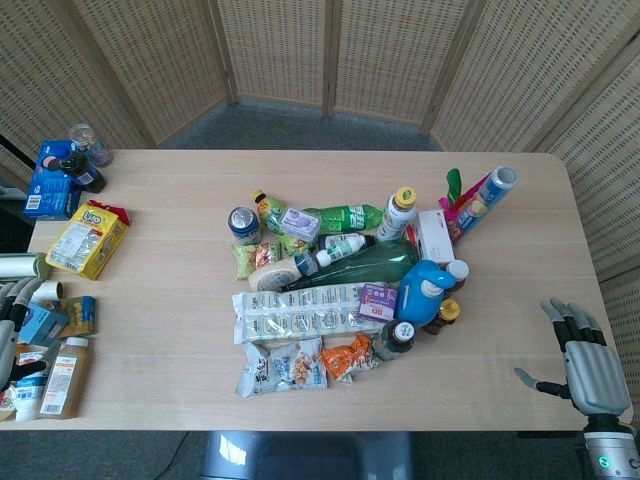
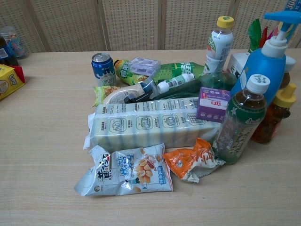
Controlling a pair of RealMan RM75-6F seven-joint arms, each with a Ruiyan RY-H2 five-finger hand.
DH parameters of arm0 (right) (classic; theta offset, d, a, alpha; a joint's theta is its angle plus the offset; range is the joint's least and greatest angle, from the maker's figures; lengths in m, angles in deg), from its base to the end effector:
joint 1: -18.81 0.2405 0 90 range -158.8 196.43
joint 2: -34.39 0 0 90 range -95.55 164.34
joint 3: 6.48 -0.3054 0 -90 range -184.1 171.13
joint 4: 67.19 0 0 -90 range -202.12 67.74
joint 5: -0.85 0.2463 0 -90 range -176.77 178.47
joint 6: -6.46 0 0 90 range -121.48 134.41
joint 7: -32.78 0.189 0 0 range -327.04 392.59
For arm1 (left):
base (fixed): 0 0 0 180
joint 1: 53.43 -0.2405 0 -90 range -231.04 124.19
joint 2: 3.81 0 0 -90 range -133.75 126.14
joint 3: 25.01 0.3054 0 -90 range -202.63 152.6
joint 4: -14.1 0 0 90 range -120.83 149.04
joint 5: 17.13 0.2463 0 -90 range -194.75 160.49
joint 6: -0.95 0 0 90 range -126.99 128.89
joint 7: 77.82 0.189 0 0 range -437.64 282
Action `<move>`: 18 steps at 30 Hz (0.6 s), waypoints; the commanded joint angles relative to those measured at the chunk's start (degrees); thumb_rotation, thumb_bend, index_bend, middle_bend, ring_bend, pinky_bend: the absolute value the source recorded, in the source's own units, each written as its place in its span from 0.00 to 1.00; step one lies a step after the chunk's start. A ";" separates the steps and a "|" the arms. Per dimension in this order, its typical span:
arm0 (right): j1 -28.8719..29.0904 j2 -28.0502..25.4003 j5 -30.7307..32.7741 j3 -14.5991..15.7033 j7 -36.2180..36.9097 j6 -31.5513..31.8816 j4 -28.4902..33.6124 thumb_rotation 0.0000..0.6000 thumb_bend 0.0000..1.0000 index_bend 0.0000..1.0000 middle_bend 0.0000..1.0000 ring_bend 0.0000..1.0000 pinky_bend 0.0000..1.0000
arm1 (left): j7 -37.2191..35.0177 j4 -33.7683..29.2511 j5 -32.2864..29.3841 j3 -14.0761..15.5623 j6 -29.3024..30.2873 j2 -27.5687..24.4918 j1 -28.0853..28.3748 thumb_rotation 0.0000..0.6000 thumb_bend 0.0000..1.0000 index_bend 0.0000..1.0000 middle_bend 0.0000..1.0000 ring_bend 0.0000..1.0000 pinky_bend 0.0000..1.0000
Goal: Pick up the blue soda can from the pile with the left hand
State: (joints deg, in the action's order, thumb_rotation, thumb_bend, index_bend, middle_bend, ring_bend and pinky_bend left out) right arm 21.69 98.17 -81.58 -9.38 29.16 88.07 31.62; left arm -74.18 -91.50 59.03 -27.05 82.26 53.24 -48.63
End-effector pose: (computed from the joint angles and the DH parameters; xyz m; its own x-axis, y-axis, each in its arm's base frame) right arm -0.3647 -0.2176 0.1302 0.3444 -0.0856 0.9349 -0.9339 0.0708 0.3505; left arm -0.3600 0.2220 0.1632 0.3309 0.1001 0.9383 0.9282 0.1450 -0.3428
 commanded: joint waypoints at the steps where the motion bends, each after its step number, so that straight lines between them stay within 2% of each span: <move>1: 0.12 0.14 0.15 -0.02 -0.21 -0.20 0.16 0.82 0.04 0.00 0.00 0.00 0.00 | -0.20 -0.15 0.30 0.15 -0.28 -0.01 0.03 1.00 0.35 0.02 0.00 0.00 0.00; 8: -0.32 0.53 -0.18 0.40 0.55 0.37 -0.25 0.82 0.04 0.00 0.00 0.00 0.00 | -1.08 0.59 -0.75 -1.31 -3.50 0.69 2.33 1.00 0.35 0.01 0.00 0.00 0.00; 14: -1.35 0.35 -0.21 0.74 1.70 1.60 -0.50 0.82 0.04 0.00 0.00 0.00 0.00 | -8.32 3.58 -4.96 -5.72 -11.97 4.08 8.28 1.00 0.34 0.00 0.00 0.00 0.00; 18: -2.17 -0.09 0.03 0.93 2.25 2.45 -0.52 0.82 0.04 0.00 0.00 0.00 0.00 | -17.11 9.56 -9.20 -9.93 -19.44 9.83 13.50 1.00 0.34 0.00 0.00 0.00 0.00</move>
State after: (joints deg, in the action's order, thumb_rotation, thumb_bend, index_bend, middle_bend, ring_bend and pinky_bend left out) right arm 19.66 98.19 -81.59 -8.52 31.31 90.38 31.09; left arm -85.42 -86.09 53.19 -33.72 68.30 59.04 -39.13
